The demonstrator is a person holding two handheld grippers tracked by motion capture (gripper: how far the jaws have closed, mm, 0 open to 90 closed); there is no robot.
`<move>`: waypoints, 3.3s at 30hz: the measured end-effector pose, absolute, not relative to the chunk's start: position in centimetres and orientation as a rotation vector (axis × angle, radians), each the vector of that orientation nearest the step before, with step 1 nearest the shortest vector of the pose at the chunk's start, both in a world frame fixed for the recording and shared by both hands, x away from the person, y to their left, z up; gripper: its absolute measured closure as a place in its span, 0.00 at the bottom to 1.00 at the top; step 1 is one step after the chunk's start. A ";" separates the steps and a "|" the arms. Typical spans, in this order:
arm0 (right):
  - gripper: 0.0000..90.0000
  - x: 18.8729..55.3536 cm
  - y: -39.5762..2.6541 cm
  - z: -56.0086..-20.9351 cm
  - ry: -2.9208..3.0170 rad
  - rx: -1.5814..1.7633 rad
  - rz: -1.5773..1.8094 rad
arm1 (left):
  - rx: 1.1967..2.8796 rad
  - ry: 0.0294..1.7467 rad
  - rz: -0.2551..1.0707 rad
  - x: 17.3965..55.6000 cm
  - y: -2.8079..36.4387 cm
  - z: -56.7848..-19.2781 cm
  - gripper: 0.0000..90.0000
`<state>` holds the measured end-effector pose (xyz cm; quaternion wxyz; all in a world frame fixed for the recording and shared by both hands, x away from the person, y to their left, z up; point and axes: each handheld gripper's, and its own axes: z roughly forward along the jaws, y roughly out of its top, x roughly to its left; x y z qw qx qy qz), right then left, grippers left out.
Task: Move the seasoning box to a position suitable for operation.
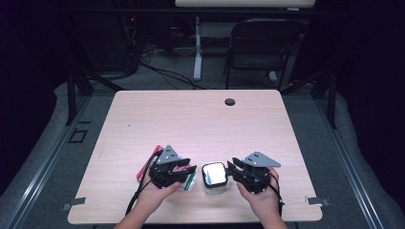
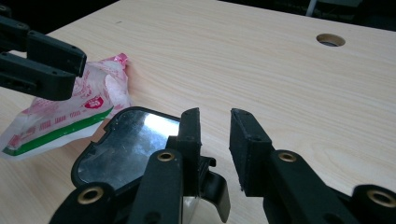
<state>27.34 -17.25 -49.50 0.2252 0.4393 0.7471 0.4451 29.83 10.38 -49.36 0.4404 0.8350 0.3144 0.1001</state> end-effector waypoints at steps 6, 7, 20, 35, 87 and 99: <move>0.84 27.5 -17.2 -50.2 2.101 1.242 1.209 | 2.108 0.762 0.228 29.6 9.9 -49.9 0.81; 0.84 27.6 -17.2 -50.3 2.103 1.237 1.207 | 2.113 0.762 0.230 29.5 9.9 -50.0 0.82; 0.91 27.5 -16.9 -50.9 2.140 1.237 1.181 | 2.194 0.706 0.169 29.0 9.0 -50.9 0.98; 0.92 27.5 -17.2 -51.0 2.145 1.258 1.214 | 2.251 0.645 0.133 28.3 8.0 -51.5 1.00; 0.83 26.4 -17.5 -49.9 2.160 1.202 1.250 | 2.195 0.629 0.142 28.2 7.6 -50.4 1.00; 0.72 24.1 -17.3 -49.9 2.191 1.136 1.286 | 2.177 0.615 0.130 28.4 7.2 -49.6 1.00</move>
